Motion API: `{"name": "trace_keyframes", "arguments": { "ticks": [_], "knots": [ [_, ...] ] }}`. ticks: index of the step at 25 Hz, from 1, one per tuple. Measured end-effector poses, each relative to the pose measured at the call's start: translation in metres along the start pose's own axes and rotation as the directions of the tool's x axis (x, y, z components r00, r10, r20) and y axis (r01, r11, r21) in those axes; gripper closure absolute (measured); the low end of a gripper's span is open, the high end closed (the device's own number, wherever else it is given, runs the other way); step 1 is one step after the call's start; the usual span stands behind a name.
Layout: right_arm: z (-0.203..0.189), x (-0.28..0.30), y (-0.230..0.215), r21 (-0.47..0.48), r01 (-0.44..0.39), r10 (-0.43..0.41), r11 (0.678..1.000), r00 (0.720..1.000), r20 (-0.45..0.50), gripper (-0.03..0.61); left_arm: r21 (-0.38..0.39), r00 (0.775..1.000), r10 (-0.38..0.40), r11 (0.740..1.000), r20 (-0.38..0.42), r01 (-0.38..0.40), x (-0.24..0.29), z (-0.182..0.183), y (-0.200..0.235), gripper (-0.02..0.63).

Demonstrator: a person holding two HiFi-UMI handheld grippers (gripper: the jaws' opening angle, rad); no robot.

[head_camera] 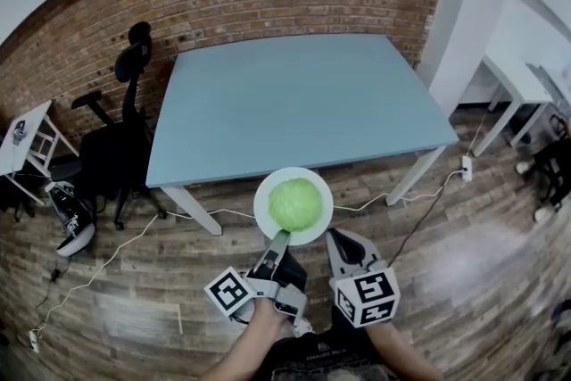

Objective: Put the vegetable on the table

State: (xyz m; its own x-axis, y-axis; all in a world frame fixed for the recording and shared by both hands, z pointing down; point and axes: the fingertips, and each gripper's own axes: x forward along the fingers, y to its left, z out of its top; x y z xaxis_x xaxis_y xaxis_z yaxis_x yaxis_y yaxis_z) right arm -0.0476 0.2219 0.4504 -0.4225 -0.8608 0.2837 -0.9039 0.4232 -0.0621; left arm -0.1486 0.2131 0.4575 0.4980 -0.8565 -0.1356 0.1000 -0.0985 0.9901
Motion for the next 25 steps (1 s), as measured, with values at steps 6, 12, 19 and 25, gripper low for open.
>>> {"name": "trace_keyframes", "arguments": {
  "ticks": [6,12,19,25],
  "knots": [
    [0.002,0.015,-0.008,0.002,-0.013,0.013,1.0,1.0,0.0,0.569,-0.008,1.0,0.006,1.0,0.014,-0.006,0.011,0.009,0.004,0.603],
    [0.006,0.035,-0.018,0.008,-0.027,0.027,1.0,1.0,0.008,0.57,-0.001,1.0,0.014,1.0,0.014,-0.014,0.026,0.017,0.008,0.603],
    [0.012,0.063,-0.038,0.005,-0.042,0.042,0.999,0.999,0.001,0.569,0.001,0.999,0.031,1.0,0.027,-0.031,0.056,0.028,0.014,0.603],
    [0.021,0.089,-0.066,0.01,-0.051,0.051,0.999,0.999,-0.008,0.57,0.009,0.998,0.046,0.999,0.047,-0.047,0.091,0.038,0.018,0.603]
  ]
}}
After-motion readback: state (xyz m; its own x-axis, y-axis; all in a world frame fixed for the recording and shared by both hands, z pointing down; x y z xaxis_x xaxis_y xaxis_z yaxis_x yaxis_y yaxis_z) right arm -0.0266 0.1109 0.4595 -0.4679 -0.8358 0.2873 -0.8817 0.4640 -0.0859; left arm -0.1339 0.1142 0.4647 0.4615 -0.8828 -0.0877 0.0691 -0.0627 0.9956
